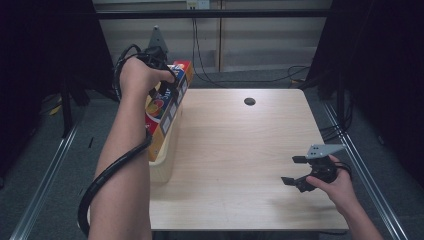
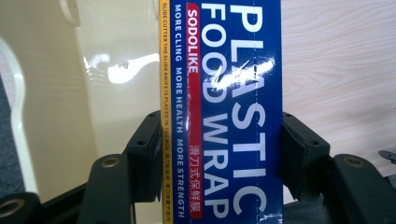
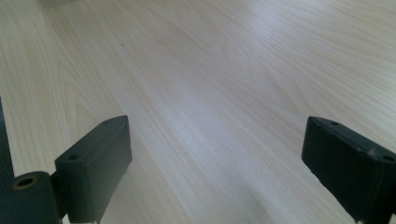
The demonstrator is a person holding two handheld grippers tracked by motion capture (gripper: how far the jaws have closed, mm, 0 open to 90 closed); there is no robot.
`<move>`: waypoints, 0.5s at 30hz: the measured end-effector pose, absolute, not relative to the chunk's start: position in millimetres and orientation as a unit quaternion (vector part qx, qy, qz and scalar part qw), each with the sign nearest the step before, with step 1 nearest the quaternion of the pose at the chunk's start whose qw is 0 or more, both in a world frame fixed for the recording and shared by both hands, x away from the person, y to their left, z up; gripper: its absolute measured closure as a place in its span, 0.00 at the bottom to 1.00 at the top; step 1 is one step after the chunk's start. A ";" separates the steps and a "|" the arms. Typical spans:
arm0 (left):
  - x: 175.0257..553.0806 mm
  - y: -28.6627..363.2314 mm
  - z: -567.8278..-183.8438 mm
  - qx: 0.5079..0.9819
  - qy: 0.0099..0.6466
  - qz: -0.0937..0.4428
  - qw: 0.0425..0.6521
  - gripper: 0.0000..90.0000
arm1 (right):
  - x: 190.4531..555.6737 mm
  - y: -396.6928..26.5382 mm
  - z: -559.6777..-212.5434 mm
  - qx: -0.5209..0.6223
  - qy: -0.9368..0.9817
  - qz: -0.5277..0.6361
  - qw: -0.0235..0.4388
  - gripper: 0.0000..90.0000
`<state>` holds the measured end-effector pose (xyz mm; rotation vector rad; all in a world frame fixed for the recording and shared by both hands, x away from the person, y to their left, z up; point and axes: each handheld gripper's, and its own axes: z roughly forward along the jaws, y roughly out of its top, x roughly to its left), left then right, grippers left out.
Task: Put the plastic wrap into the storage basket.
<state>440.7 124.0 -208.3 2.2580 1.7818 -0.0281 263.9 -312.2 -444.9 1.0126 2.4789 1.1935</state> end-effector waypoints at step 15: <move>433.4 146.1 -201.8 0.767 0.627 -0.001 0.133 0.46 | 263.9 -310.6 -444.5 0.344 0.841 0.403 0.106 0.09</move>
